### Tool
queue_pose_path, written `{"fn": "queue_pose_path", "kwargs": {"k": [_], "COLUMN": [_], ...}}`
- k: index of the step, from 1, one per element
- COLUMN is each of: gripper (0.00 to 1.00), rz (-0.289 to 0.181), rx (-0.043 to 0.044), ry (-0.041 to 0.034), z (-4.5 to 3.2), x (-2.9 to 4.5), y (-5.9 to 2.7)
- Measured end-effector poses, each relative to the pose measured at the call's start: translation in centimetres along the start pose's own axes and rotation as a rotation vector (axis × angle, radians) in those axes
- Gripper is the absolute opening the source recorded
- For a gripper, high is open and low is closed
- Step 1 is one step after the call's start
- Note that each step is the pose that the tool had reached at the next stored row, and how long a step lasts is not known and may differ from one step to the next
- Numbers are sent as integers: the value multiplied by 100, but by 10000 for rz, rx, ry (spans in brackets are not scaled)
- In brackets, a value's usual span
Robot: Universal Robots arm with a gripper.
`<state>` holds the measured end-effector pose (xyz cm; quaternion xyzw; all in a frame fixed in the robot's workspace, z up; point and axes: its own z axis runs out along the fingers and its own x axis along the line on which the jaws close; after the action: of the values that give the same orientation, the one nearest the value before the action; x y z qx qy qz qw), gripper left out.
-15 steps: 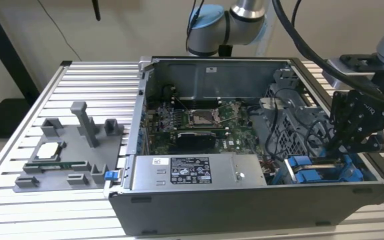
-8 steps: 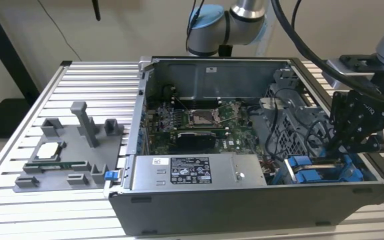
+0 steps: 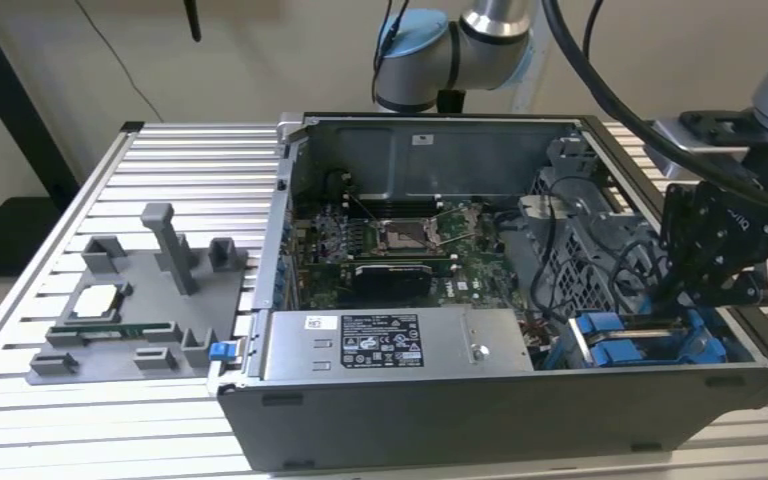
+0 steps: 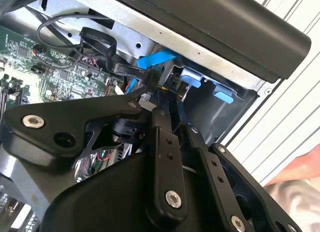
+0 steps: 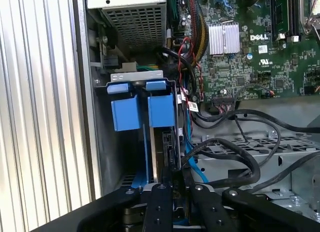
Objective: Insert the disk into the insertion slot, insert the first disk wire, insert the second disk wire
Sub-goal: 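Insert the first disk wire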
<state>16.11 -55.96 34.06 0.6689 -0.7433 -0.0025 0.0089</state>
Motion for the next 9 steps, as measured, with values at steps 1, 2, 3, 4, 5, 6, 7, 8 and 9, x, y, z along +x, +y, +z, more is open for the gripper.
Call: {"fn": "queue_pose_path", "kwargs": {"k": [1,2,3,4,5,6,7,8,9], "gripper": [0,0,0,0,0,0,0,0,0], "rz": [0,-2,-8,-15,-19,-20,-21,-21,-24], "rx": [0,0,0,1,1,0,0,0,0], "ry": [1,2,1,2,2,0,1,-1,-2], "z": [-1,-1,-1,-1,-1,-3,-5,-5,-7], "x": [3,6,9,11,11,12,13,12,12], "y": [0,0,-1,-1,-1,-1,0,0,0]}}
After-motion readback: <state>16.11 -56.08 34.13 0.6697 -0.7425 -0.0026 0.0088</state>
